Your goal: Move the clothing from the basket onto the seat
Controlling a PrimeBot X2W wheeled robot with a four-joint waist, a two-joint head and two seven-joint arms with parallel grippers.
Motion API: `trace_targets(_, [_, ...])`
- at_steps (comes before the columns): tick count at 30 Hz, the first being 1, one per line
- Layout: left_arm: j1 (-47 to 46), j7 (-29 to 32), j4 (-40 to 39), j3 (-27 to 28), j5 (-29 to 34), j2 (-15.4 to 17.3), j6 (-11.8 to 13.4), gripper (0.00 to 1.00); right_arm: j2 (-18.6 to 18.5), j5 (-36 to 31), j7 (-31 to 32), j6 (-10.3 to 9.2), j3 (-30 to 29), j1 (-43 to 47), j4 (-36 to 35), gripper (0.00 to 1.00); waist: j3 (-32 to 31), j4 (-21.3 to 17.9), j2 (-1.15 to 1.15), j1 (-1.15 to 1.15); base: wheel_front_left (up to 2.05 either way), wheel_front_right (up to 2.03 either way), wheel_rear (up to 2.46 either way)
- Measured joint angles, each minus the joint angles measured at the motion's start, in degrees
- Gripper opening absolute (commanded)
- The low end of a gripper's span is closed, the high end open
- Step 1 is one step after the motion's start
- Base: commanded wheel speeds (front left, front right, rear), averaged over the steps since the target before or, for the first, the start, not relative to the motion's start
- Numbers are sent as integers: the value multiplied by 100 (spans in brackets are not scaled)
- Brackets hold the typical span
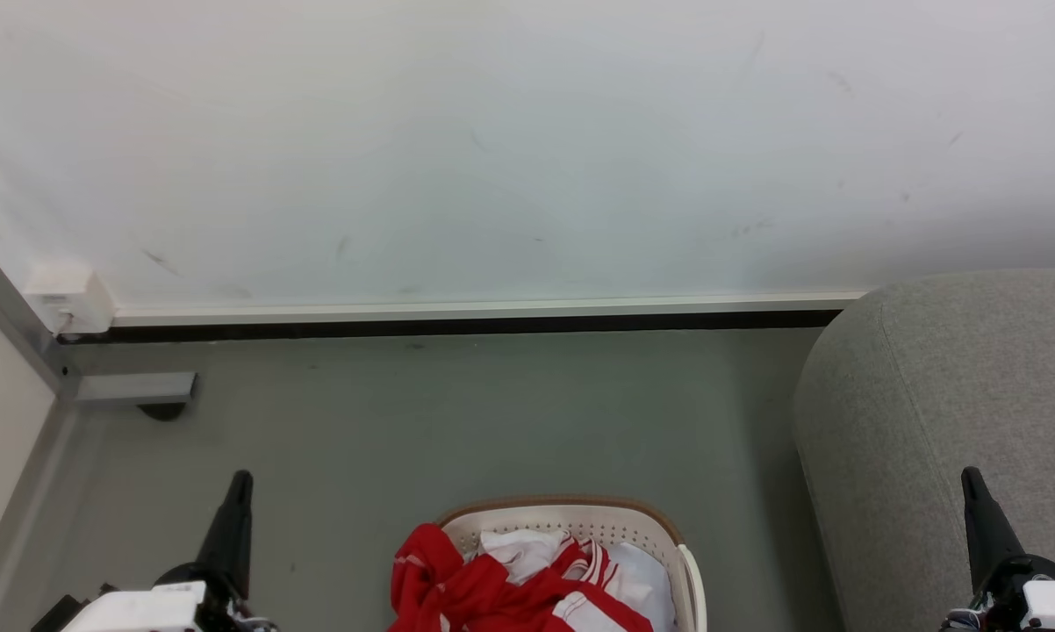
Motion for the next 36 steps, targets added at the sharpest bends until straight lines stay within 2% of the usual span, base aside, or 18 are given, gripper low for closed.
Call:
trace_targets(20, [0, 0, 0, 0, 0, 0, 0, 0, 0, 0, 0, 0, 0, 0, 0, 0, 0, 0, 0, 0, 0, 0, 0])
trace_targets(21, [19, -4, 35, -1, 3, -11, 1, 100, 11, 0, -2, 0, 4, 20, 34, 100, 0, 0, 0, 0, 0, 0, 0])
trace_targets(30, [177, -170, 175, -203, 80, -52, 36, 100, 81, -79, -187, 0, 107, 199, 152, 100, 0, 1, 0, 0, 0, 0, 0])
trace_targets(36, [177, -361, 146, -328, 259, -51, 96, 100, 79, -481, -353, 0, 145, 250, 100, 100, 1, 3, 0, 0, 0, 0, 0])
